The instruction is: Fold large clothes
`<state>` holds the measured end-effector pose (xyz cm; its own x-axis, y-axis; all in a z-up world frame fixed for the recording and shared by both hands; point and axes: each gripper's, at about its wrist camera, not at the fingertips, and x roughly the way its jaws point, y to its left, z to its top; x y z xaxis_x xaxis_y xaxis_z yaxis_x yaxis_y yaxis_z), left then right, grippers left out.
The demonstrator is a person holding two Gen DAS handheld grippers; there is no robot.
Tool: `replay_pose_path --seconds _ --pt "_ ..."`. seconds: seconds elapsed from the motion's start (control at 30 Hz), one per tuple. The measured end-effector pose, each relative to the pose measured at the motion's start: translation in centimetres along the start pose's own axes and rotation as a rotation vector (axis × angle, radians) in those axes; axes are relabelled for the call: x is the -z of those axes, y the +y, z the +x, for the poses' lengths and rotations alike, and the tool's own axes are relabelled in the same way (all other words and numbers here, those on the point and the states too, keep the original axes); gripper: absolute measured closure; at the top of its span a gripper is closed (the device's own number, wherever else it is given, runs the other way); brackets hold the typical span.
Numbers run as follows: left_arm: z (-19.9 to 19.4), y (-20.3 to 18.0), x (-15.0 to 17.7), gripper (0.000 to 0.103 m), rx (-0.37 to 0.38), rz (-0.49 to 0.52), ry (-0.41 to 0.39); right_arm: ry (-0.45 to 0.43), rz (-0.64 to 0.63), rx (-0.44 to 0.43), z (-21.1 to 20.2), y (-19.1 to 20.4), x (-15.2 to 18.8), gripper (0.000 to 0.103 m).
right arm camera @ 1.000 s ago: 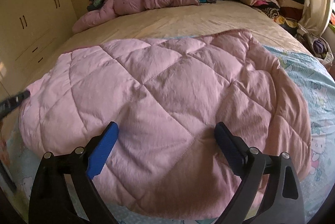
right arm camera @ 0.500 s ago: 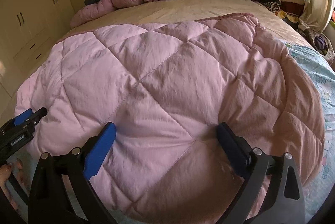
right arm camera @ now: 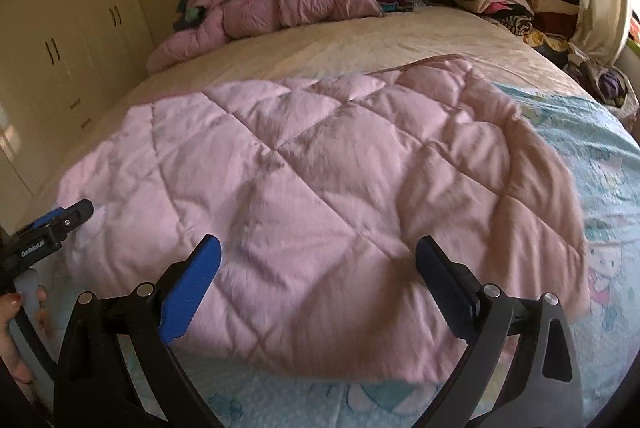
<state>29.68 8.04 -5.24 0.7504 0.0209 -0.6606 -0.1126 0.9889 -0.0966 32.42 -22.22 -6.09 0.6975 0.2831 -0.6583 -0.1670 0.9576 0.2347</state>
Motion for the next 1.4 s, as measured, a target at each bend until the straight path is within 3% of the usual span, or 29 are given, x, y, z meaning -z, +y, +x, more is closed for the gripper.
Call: replay_pose_path --seconds 0.3,0.53,1.17,1.4 --pt "-3.3 0.9 -0.9 0.009 -0.013 -0.056 -0.057 -0.018 0.121 -0.066 -5.3 -2.8 1.0 0.005" --pt "-4.7 1.7 -0.6 0.01 -0.048 -0.069 -0.077 -0.058 0.143 -0.031 -8.2 -4.2 1.0 0.005" --pt "-5.5 5.6 1.9 0.01 -0.124 -0.133 -0.038 -0.037 0.151 0.04 -9.4 -6.3 3.4 0.005" --pt "-4.0 6.5 2.8 0.009 -0.15 -0.147 0.024 -0.005 0.172 0.049 -9.0 -7.1 4.5 0.005"
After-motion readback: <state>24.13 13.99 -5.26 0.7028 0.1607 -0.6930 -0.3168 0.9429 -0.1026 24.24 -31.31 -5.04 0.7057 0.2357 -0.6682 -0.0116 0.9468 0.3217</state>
